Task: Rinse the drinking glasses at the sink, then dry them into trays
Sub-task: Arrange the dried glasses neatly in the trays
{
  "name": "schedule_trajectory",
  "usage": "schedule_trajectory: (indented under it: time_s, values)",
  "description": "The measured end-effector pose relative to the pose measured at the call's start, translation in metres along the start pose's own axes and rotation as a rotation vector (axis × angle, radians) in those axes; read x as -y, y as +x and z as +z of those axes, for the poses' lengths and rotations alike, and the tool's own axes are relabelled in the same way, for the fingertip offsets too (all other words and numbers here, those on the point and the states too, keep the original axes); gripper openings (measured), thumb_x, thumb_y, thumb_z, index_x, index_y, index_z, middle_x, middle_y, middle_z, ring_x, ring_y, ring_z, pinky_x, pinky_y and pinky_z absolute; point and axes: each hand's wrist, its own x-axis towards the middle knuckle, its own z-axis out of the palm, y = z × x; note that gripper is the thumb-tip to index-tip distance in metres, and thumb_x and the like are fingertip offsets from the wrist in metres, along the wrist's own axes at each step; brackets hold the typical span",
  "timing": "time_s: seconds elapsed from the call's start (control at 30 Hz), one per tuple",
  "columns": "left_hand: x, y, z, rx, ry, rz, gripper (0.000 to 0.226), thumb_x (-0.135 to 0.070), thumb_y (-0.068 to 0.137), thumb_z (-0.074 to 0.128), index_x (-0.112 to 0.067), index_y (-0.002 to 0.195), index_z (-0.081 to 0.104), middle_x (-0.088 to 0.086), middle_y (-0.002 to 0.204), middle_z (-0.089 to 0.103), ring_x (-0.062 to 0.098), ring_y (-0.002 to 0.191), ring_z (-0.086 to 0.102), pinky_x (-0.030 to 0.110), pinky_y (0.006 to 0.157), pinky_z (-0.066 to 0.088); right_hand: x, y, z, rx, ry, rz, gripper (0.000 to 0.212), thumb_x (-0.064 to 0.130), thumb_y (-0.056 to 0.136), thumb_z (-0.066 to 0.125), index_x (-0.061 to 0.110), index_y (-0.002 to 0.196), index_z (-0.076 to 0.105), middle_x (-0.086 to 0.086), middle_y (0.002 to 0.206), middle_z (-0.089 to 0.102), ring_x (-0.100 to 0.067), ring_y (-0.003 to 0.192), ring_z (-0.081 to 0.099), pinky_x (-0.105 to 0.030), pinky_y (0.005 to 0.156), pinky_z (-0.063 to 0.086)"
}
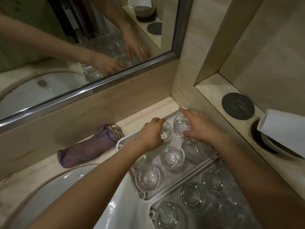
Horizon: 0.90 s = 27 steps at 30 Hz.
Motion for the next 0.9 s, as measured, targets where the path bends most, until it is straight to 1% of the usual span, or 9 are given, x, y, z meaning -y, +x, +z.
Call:
schedule_trajectory:
  time_s: [0.13, 0.23, 0.3, 0.4, 0.6, 0.7, 0.8, 0.83, 0.9]
  values:
    - [-0.010, 0.010, 0.001, -0.012, -0.016, 0.001, 0.084, -0.016, 0.085, 0.067, -0.017, 0.153, 0.018, 0.009, 0.152, 0.028, 0.031, 0.129, 0.043, 0.033, 0.102, 0.038, -0.004, 0.001, -0.002, -0.043, -0.018, -0.017, 0.085, 0.027, 0.086, 0.066, 0.031, 0.153, 0.013, 0.006, 0.155, 0.030, -0.029, 0.128, 0.044, -0.040, 0.103, 0.041]
    - [-0.016, 0.014, 0.002, -0.012, -0.022, -0.011, 0.083, -0.016, 0.086, 0.066, -0.017, 0.153, 0.016, 0.010, 0.152, 0.026, 0.032, 0.127, 0.046, 0.034, 0.100, 0.039, -0.004, 0.004, -0.002, -0.126, -0.137, -0.005, 0.076, 0.018, 0.089, 0.059, 0.026, 0.152, 0.017, -0.001, 0.149, 0.039, -0.032, 0.114, 0.055, -0.040, 0.089, 0.049]
    - [-0.019, 0.013, 0.002, -0.014, -0.025, -0.025, 0.082, -0.016, 0.087, 0.066, -0.017, 0.153, 0.017, 0.011, 0.151, 0.025, 0.035, 0.123, 0.049, 0.034, 0.096, 0.041, -0.008, 0.005, 0.001, -0.111, -0.146, 0.012, 0.077, 0.011, 0.088, 0.058, 0.025, 0.152, 0.017, -0.004, 0.145, 0.042, -0.033, 0.114, 0.054, -0.039, 0.086, 0.048]
    - [-0.024, 0.011, 0.003, -0.021, -0.050, -0.047, 0.080, -0.016, 0.087, 0.066, -0.019, 0.152, 0.019, 0.013, 0.147, 0.026, 0.036, 0.114, 0.054, 0.034, 0.092, 0.042, -0.015, 0.001, 0.009, -0.080, -0.140, -0.008, 0.079, 0.009, 0.088, 0.059, 0.026, 0.152, 0.016, -0.003, 0.147, 0.037, -0.032, 0.114, 0.053, -0.035, 0.081, 0.045]
    - [-0.026, 0.014, 0.002, -0.011, -0.050, -0.042, 0.080, -0.014, 0.086, 0.066, -0.019, 0.151, 0.021, 0.013, 0.144, 0.029, 0.038, 0.112, 0.054, 0.037, 0.092, 0.043, -0.015, -0.017, -0.002, -0.145, 0.050, -0.018, 0.065, 0.022, 0.091, 0.063, 0.023, 0.148, 0.032, -0.002, 0.144, 0.044, -0.025, 0.120, 0.051, -0.035, 0.096, 0.042]
    - [-0.026, 0.013, 0.001, -0.006, -0.053, -0.035, 0.079, -0.014, 0.086, 0.066, -0.019, 0.151, 0.021, 0.012, 0.144, 0.029, 0.038, 0.112, 0.054, 0.037, 0.092, 0.043, -0.011, -0.044, -0.006, -0.145, 0.068, -0.002, 0.061, 0.036, 0.091, 0.063, 0.025, 0.145, 0.038, 0.001, 0.140, 0.048, -0.018, 0.114, 0.053, -0.030, 0.094, 0.040]
    - [-0.025, 0.015, 0.002, -0.017, -0.050, -0.032, 0.079, -0.013, 0.087, 0.066, -0.019, 0.151, 0.021, 0.012, 0.144, 0.029, 0.037, 0.109, 0.056, 0.036, 0.090, 0.043, 0.001, -0.073, 0.006, -0.045, 0.000, 0.031, 0.081, 0.054, 0.082, 0.065, 0.031, 0.148, 0.025, 0.008, 0.148, 0.033, -0.015, 0.130, 0.035, -0.031, 0.101, 0.034]
    - [-0.025, 0.015, 0.003, -0.020, -0.049, -0.031, 0.079, -0.013, 0.086, 0.065, -0.019, 0.151, 0.021, 0.012, 0.143, 0.029, 0.037, 0.108, 0.056, 0.037, 0.090, 0.044, 0.004, -0.079, 0.012, -0.015, -0.053, 0.036, 0.086, 0.057, 0.082, 0.063, 0.031, 0.150, 0.018, 0.009, 0.150, 0.028, -0.015, 0.133, 0.029, -0.031, 0.102, 0.033]
    - [-0.024, 0.014, 0.004, -0.025, -0.062, -0.024, 0.079, -0.014, 0.086, 0.066, -0.020, 0.151, 0.021, 0.012, 0.144, 0.029, 0.036, 0.108, 0.057, 0.037, 0.090, 0.044, 0.008, -0.084, 0.020, -0.033, -0.144, 0.031, 0.086, 0.057, 0.086, 0.058, 0.028, 0.151, 0.011, 0.008, 0.150, 0.024, -0.015, 0.133, 0.028, -0.027, 0.100, 0.032]
